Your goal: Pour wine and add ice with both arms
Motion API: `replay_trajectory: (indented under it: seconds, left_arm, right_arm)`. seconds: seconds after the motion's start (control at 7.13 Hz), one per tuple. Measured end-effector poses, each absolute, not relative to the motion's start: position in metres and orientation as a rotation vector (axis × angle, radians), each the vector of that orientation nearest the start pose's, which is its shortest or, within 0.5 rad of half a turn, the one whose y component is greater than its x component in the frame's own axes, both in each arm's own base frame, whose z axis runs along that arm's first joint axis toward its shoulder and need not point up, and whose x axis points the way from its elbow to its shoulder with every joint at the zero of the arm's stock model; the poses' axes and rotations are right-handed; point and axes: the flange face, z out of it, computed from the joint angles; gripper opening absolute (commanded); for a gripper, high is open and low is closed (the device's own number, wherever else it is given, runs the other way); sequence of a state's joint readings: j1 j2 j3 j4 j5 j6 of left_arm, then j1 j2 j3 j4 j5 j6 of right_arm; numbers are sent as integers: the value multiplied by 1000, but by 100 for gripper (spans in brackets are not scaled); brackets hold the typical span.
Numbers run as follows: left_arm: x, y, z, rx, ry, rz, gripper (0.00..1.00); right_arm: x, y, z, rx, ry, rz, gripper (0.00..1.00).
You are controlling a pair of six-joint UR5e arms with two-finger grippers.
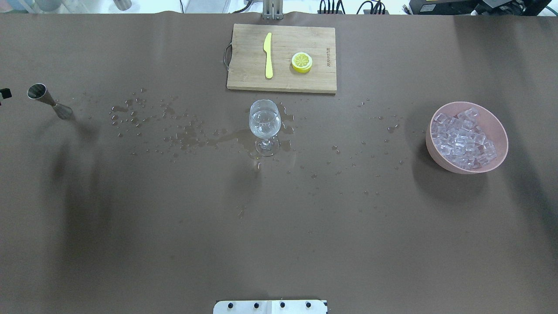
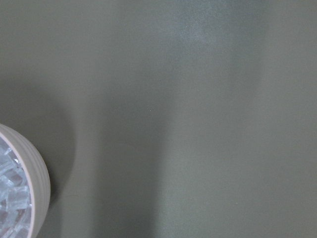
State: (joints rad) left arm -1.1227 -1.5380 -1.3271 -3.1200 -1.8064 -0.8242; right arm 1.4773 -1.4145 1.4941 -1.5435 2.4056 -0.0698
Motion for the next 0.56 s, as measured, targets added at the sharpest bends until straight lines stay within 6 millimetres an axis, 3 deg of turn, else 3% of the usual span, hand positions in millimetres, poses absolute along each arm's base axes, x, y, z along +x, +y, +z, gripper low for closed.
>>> replay_trajectory:
  seconds: [0.56]
  left_arm:
    - [188,-471,627,992,841,-266,97]
  right_arm:
    - [5,-564,606,87,-849,-193,100]
